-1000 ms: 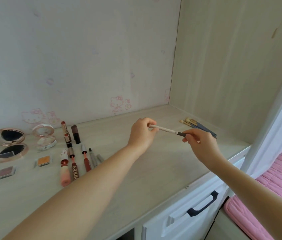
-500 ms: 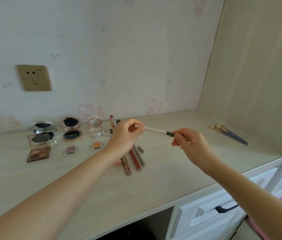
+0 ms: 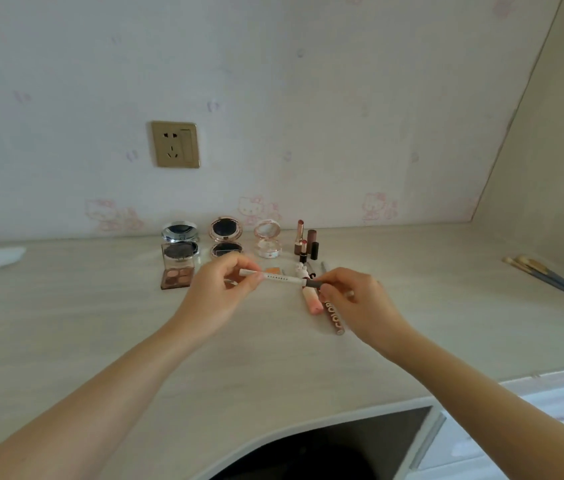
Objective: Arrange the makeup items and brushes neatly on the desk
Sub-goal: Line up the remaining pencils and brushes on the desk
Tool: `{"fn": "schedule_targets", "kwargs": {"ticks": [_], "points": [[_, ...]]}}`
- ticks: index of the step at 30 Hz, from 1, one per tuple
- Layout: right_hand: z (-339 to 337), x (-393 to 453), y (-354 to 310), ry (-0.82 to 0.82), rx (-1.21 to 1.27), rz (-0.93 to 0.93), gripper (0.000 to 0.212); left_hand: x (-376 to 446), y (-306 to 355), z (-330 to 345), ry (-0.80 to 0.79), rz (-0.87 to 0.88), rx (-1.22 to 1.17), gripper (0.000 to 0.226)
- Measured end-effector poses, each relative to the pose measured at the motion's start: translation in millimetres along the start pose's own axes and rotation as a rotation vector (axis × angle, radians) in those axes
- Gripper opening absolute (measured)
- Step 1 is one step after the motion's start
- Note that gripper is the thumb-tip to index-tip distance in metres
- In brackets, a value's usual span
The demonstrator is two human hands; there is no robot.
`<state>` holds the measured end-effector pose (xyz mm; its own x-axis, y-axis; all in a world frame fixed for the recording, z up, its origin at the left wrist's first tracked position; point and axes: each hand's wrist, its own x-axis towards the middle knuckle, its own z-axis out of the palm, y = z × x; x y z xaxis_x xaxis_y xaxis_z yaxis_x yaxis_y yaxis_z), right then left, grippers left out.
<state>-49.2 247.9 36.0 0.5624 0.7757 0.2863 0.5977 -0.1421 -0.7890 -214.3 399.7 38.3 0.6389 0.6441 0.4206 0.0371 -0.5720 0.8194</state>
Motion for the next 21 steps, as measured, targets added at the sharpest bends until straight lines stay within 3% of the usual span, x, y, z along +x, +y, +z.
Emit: {"fn": "schedule_targets", "kwargs": {"ticks": [6,15,18,21], "points": [[27.9,1.9,-1.9,-0.043,-0.036,-0.011,0.020,-18.8,-21.6,-19.3,-0.006,0.051,0.164,0.008],[44.3,-1.7,-1.5,-0.099,-0.049,0.003,0.019,-29.4,-26.3,-8.3,-0.071,0.343,0.620,0.015],[50.9,-6.4,-5.3,-0.132,-0.095,-0.086,0.017,-25.0,-20.4,-1.4,-0.105,0.392,0.666,0.015],[56.5,-10.5,-6.8,-0.059,-0.171,-0.235,0.018,-21.7,-15.2,4.4,-0.112,0.394,0.673,0.013]]}}
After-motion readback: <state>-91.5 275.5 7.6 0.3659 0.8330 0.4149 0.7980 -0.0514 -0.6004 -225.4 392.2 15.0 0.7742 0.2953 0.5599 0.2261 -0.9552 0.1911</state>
